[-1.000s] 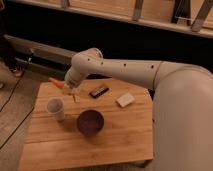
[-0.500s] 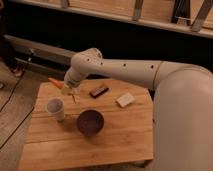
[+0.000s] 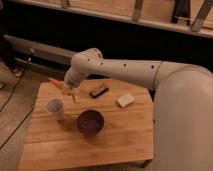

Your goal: Place the pepper in the ceramic cup

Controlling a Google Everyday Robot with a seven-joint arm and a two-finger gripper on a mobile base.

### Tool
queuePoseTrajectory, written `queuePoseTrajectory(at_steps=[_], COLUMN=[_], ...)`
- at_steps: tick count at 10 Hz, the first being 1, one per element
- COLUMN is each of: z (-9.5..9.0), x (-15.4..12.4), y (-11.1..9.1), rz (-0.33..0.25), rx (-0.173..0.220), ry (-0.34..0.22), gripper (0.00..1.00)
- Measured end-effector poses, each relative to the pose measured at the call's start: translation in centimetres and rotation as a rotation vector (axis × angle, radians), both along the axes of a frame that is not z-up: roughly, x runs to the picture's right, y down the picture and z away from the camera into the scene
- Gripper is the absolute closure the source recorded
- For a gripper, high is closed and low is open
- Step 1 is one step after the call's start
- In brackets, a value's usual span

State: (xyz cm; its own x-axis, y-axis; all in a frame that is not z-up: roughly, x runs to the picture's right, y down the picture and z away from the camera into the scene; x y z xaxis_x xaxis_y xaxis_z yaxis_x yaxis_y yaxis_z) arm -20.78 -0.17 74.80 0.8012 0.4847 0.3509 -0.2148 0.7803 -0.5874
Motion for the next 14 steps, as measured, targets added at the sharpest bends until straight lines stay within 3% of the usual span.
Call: queuePoseTrajectory(at_steps=[2, 3, 6, 10, 14], z=[0.0, 0.3, 1.8, 3.4, 3.2], x=[-1.4, -3.2, -5.7, -6.8, -7.6], y=[0.0, -0.2, 0.0, 0.9, 0.8], rz=[-0.040, -0.071, -0.095, -0.080, -0.029], rx=[0.040, 0.088, 0.146, 0.150, 0.125], ry=[-0.072, -0.145, -0.245, -0.306, -0.345], gripper=[1.00, 1.00, 1.00, 1.00, 1.00])
